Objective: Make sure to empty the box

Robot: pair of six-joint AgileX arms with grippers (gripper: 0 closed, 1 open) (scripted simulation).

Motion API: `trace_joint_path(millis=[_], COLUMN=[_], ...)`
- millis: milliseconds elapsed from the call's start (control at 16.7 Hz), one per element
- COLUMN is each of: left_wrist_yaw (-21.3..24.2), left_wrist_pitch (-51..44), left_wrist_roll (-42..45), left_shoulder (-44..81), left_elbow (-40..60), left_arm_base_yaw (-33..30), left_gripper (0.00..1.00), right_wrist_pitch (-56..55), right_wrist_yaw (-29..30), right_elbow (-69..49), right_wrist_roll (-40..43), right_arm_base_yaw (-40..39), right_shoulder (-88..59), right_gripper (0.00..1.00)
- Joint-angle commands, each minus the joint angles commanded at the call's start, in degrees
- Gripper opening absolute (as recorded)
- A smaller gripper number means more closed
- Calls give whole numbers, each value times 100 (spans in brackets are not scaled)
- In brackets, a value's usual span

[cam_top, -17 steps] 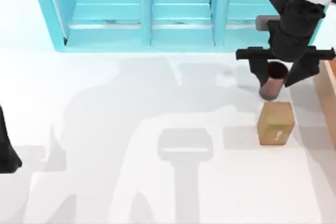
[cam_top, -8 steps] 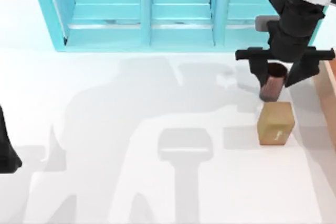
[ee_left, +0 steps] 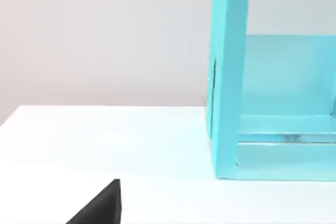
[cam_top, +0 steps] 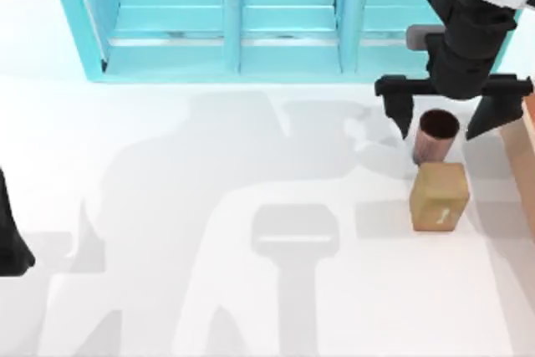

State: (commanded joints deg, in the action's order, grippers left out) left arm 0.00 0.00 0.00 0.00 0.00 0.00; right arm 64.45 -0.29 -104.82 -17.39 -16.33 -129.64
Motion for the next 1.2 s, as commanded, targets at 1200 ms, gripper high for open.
trace_joint_path(millis=[1200], left_wrist_yaw=[0], left_wrist_pitch=[0], left_wrist_roll=[0], left_shoulder=[0], left_elbow=[0], left_arm_base_yaw=[0], left_gripper=[100], right_wrist_pitch=[2185], right_wrist_yaw=[1], right_elbow=[-2205], right_wrist_roll=[14], right_arm_base_yaw=[25], right_shoulder=[-17], right_gripper=[100])
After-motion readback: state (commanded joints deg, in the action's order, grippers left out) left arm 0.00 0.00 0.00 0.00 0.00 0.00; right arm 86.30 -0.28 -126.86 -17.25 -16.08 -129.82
